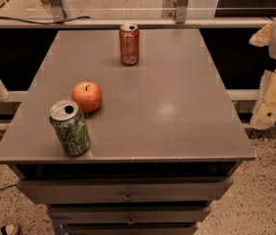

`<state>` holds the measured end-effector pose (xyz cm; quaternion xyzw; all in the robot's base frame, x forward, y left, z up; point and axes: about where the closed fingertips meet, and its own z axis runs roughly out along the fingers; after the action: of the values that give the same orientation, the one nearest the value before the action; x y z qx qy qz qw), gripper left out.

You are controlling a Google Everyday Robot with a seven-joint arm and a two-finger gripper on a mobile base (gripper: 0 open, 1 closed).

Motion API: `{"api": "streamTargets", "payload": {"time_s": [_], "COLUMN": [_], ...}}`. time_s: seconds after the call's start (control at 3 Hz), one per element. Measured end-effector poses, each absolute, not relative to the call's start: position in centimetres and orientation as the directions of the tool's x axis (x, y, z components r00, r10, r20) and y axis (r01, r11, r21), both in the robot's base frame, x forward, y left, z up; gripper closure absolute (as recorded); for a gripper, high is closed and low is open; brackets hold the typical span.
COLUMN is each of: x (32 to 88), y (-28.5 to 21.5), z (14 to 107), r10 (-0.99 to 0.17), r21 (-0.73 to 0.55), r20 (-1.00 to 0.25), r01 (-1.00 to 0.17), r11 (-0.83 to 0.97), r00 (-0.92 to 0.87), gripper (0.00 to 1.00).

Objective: Move coke can near green can

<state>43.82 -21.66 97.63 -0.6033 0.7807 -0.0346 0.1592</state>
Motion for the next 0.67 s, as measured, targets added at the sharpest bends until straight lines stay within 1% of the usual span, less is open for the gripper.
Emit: {"api": "streamTargets", "payload": {"time_s": [0.33,0.67], "x": [43.8,45.3], "y": [-21.7,-20.6], "z": [97.6,96.8], "r10": [-0.953,-0.933], "r21": [-0.246,-0.239], "r20": [-0.207,-0.279], "r01": [-0.931,-0.925], "r11": [0.270,0.297], "r00": [-0.221,-0.227], "gripper": [0.00,0.00]}}
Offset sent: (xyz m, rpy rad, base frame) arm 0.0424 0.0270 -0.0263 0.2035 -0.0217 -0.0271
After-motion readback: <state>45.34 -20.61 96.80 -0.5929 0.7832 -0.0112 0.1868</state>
